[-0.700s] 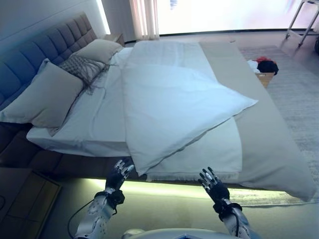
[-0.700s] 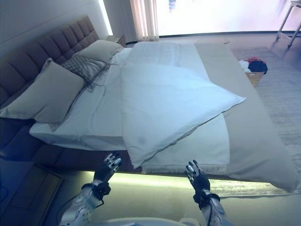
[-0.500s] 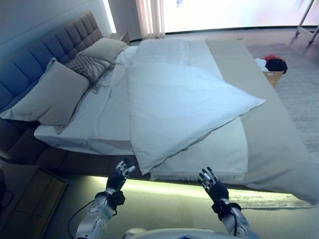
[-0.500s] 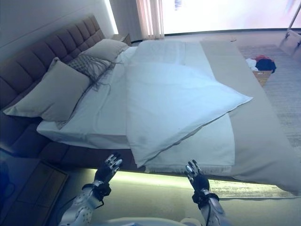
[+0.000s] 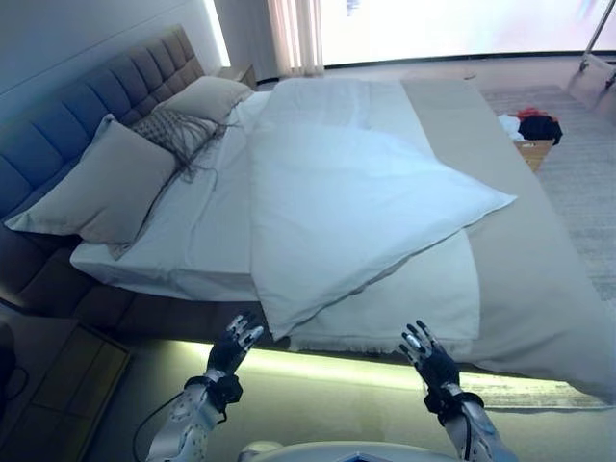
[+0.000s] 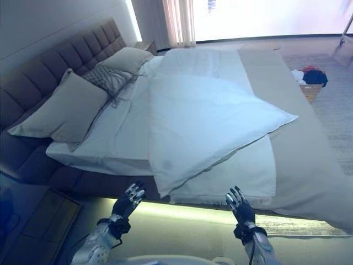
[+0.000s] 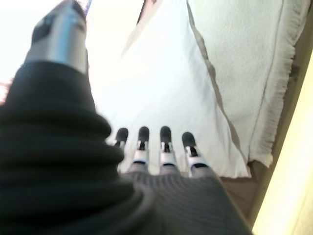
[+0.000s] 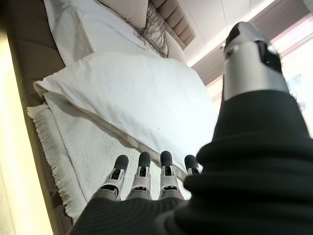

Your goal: Make the bed neatly

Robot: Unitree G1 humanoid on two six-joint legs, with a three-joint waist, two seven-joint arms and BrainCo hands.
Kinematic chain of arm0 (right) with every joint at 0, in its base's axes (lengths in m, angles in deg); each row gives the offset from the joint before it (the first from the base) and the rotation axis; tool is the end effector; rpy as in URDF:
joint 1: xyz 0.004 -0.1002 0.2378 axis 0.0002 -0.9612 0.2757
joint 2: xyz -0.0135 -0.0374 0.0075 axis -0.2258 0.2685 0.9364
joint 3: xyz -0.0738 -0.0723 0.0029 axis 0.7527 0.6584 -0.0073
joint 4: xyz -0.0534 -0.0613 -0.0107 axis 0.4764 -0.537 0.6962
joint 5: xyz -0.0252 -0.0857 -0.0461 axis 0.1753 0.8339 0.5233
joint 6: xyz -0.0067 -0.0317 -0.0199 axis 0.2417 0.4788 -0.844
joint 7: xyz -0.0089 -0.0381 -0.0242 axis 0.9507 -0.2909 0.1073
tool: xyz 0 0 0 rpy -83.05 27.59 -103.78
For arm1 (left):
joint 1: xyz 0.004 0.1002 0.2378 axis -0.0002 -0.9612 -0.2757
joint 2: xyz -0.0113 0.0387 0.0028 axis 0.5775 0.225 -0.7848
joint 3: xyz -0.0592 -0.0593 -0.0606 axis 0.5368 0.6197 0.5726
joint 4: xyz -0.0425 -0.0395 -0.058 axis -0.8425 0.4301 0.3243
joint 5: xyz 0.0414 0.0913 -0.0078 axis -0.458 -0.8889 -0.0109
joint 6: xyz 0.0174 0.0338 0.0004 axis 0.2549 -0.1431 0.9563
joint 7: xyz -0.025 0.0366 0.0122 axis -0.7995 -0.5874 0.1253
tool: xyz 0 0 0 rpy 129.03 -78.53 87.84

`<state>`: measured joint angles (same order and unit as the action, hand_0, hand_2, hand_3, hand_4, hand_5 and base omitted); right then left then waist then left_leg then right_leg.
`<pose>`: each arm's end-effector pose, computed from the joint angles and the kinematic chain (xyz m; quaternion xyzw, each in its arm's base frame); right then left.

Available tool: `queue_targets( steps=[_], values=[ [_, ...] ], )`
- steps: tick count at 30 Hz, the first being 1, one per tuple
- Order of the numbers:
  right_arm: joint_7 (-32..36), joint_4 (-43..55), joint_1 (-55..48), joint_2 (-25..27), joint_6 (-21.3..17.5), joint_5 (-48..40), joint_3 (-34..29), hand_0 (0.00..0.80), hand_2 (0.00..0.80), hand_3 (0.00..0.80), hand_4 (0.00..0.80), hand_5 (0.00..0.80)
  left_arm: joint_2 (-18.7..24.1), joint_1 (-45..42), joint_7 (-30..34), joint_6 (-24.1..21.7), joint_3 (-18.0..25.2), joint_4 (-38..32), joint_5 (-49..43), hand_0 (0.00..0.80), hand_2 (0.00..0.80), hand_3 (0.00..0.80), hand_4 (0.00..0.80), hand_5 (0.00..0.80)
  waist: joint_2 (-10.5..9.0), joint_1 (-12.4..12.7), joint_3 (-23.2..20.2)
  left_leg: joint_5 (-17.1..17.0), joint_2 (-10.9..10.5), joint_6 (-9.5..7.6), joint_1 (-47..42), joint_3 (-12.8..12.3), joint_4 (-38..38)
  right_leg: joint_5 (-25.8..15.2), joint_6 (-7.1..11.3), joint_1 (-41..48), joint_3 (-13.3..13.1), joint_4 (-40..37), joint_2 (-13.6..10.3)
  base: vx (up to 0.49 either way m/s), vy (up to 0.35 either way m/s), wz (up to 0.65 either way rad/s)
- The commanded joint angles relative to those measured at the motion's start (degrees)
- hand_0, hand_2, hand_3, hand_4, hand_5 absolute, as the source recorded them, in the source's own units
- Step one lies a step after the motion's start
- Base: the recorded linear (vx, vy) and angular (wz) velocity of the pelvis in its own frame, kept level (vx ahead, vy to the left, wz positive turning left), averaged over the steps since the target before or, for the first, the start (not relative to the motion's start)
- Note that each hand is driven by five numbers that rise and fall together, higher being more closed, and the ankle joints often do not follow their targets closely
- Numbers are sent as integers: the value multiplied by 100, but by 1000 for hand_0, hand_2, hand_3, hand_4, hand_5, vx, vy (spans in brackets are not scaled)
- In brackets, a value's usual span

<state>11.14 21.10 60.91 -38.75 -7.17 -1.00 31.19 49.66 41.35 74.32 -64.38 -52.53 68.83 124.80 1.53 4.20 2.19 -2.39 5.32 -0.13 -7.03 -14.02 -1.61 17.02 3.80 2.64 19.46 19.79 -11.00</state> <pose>0.1054 -0.2129 -0.0536 0.2310 0.2490 -0.0584 0.9388 0.1268 0.1893 -0.0402 -0.1835 0.2413 -0.0565 0.9513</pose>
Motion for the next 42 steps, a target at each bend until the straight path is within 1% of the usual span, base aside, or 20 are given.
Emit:
queue_targets(
  steps=[1, 2, 4, 8, 12, 17, 20, 23, 24, 25, 27, 28, 30, 31, 33, 35, 37, 38, 40, 42],
  values=[
    [144, 85, 202, -183, -264, -256, -96, 0, 0, 0, 0, 0, 256, 308, 98, -346, 108, -366, -138, 0, 0, 0, 0, 0, -572, 101, 262, 860, -106, 223, 491, 153, -1429, -2087, 331, 461, 47, -2216, 26, -27, -26, 6],
    [176, 115, 215, -128, -240, -250, -75, 0, 0, 0, 0, 0, 222, 289, 71, -421, 110, -367, -100, 0, 0, 0, 0, 0, -564, 151, 333, 821, -152, 241, 648, 296, -1646, -2120, 314, 424, 34, -2206, 29, -36, 43, -1],
    [65, 66, 306, -76, -224, -176, 41, 0, 0, 0, 0, 0, 133, 218, 10, -512, 126, -265, 23, 0, 0, 0, 0, 0, -478, 196, 362, 874, -273, 146, 562, 374, -1247, -2153, 330, 349, 22, -2169, -12, -31, 189, -10],
    [149, 200, 288, -182, -189, -503, 64, 0, 0, 0, 0, 0, 152, 296, 51, -562, 129, -201, 38, 0, 0, 0, 0, 0, -350, 54, 326, 647, -271, 97, 340, 169, -649, -2139, 400, 359, -99, -2113, -67, 33, 211, -10],
    [44, 104, 224, -472, -154, -255, 51, 0, 0, 0, 0, 0, 200, 480, -90, -461, 165, -175, 100, 0, 0, 0, 0, 0, -306, -25, 303, 671, -330, -29, 76, 149, -328, -2063, 581, 156, -117, -1638, -386, 90, 200, 5],
    [-48, 176, 298, -558, -332, -247, 106, 0, 0, 0, 0, 0, 199, 486, -121, -502, 192, -83, 67, 0, 0, 0, 0, 0, -279, 58, 408, 851, -630, -347, 200, 411, -507, -2230, 579, -344, -362, -621, -878, 54, 212, 29],
    [-232, 216, 305, -547, -444, -394, 72, 0, 0, 0, 0, 0, 216, 542, -62, -529, 121, 37, -33, 0, 0, 0, 0, 0, -203, 115, 401, 869, -891, -591, 327, 654, -577, -2504, 497, -705, -677, 419, -1183, 53, 303, 27],
    [-233, 223, 241, -505, -435, -428, -9, 0, 0, 0, 0, 0, 283, 567, -38, -465, 109, 3, -68, 0, 0, 0, 0, 0, -76, 72, 397, 903, -1055, -772, 294, 745, -548, -2672, 373, -1226, -974, 1474, -1193, 110, 261, 28],
    [-184, 208, 186, -484, -407, -422, -36, 0, 0, 0, 0, 0, 312, 573, -45, -436, 120, -13, -58, 0, 0, 0, 0, 0, -69, 48, 398, 1022, -1137, -774, 161, 830, -497, -2561, 478, -1317, -1083, 1659, -1139, 164, 167, 28],
    [-124, 175, 184, -464, -381, -378, -50, 0, 0, 0, 0, 0, 331, 614, -75, -395, 142, -47, -3, 0, 0, 0, 0, 0, -95, 25, 376, 910, -1172, -777, 175, 766, -449, -2716, 365, -1381, -895, 1317, -1086, 200, 77, 20],
    [-47, 89, 194, -444, -384, -307, -53, 0, 0, 0, 0, 0, 345, 657, -145, -346, 159, -94, 77, 0, 0, 0, 0, 0, -154, -29, 358, 956, -1224, -743, 93, 814, -406, -2857, 423, -1357, -786, 776, -969, 195, -76, -9],
    [4, -39, 273, -426, -400, -309, -58, 0, 0, 0, 0, 0, 344, 725, -215, -294, 148, -129, 107, 0, 0, 0, 0, 0, -286, -80, 367, 1062, -1291, -686, 7, 875, -399, -3032, 543, -1377, -716, -39, -902, 277, -201, -13],
    [23, -193, 422, -401, -394, -382, -64, 0, 0, 0, 0, 0, 358, 792, -205, -221, 131, -138, 92, 0, 0, 0, 0, 0, -424, -125, 375, 1182, -1329, -609, -73, 920, -388, -3210, 672, -1407, -605, -1013, -828, 328, -248, -19],
    [8, -287, 537, -393, -379, -424, -45, 0, 0, 0, 0, 0, 356, 834, -151, -238, 114, -67, 74, 0, 0, 0, 0, 0, -503, -162, 381, 1292, -1327, -566, -185, 887, -343, -3384, 779, -1511, -449, -1649, -742, 379, -206, -31],
    [-29, -403, 637, -379, -374, -436, 8, 0, 0, 0, 0, 0, 360, 849, -15, -263, 97, 48, 54, 0, 0, 0, 0, 0, -500, -131, 374, 1480, -1245, -555, -341, 890, -300, -3466, 931, -1504, -214, -2121, -551, 386, -187, -22],
    [-13, -467, 606, -379, -379, -430, 59, 0, 0, 0, 0, 0, 330, 806, 93, -286, 75, 118, 15, 0, 0, 0, 0, 0, -513, -98, 364, 1586, -1198, -581, -429, 855, -341, -3478, 942, -1469, -76, -2137, -451, 333, -182, -11],
    [65, -486, 504, -374, -372, -396, 74, 0, 0, 0, 0, 0, 303, 739, 155, -309, 57, 124, -12, 0, 0, 0, 0, 0, -552, -108, 344, 1682, -1171, -616, -437, 816, -512, -3361, 911, -1408, -109, -1924, -439, 295, -241, -8],
    [103, -500, 428, -367, -386, -379, 65, 0, 0, 0, 0, 0, 272, 673, 169, -315, 39, 83, -38, 0, 0, 0, 0, 0, -646, -140, 345, 1641, -1212, -615, -376, 740, -652, -3334, 832, -1355, -95, -1908, -511, 268, -291, 16],
    [95, -539, 368, -366, -368, -375, 30, 0, 0, 0, 0, 0, 250, 573, 136, -295, 28, 23, -6, 0, 0, 0, 0, 0, -613, -152, 298, 1832, -1110, -592, -426, 735, -835, -3224, 892, -1233, -191, -1831, -427, 296, -255, 22],
    [6, -518, 349, -332, -305, -423, -26, 0, 0, 0, 0, 0, 228, 464, 108, -240, 42, 7, 80, 0, 0, 0, 0, 0, -645, -177, 293, 1865, -1024, -556, -419, 625, -1095, -3154, 775, -1209, -175, -1518, -502, 252, -283, 16]
  ],
)
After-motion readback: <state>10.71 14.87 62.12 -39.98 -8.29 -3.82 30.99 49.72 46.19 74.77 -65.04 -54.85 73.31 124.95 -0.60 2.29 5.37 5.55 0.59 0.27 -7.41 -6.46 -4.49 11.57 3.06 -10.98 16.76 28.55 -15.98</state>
